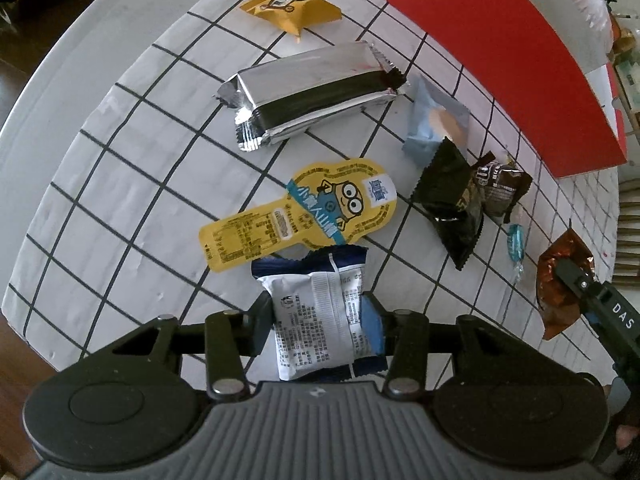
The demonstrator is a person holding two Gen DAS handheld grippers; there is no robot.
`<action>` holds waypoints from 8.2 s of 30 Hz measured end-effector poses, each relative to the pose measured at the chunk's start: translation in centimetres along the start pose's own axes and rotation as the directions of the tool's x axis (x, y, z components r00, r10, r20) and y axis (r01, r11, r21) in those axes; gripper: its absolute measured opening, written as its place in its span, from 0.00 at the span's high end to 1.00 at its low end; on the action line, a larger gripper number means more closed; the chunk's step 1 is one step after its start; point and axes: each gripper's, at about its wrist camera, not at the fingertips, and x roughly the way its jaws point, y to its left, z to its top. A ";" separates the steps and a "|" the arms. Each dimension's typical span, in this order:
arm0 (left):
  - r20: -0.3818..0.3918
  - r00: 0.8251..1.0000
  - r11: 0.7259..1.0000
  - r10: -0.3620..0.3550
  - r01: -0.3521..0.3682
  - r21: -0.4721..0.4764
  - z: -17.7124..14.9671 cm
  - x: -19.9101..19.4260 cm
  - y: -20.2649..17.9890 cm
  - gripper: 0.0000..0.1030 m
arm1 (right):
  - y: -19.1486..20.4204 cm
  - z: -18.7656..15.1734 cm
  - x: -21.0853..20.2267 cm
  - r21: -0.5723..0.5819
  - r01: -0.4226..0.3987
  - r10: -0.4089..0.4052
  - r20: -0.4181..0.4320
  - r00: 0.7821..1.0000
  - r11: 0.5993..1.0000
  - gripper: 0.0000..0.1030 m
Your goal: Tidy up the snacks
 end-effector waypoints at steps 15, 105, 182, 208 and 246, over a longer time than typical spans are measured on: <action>0.125 0.989 0.993 -0.085 0.073 0.098 0.0 -5.1 -0.7 0.56 | 1.6 0.8 -5.0 -0.055 -0.061 0.064 0.069 0.996 0.997 0.63; 0.411 0.900 0.807 -0.143 -0.135 0.575 15.4 -6.0 -15.7 0.48 | 6.8 14.3 2.8 -0.281 -0.036 0.075 0.132 0.988 0.959 0.35; 0.243 0.970 0.802 -0.008 -0.139 0.581 7.5 0.1 -1.2 0.26 | 12.3 -1.1 4.0 -0.536 -0.243 0.177 -0.173 0.969 0.809 0.41; 0.240 0.971 0.818 0.007 -0.144 0.557 7.3 0.5 -0.5 0.57 | 12.8 -1.7 4.2 -0.523 -0.188 0.123 -0.158 0.980 0.831 0.71; 0.399 0.889 0.853 -0.223 -0.019 0.521 8.7 -11.4 -8.8 0.60 | 6.0 9.0 -5.6 -0.359 -0.114 0.171 0.131 0.977 0.926 0.71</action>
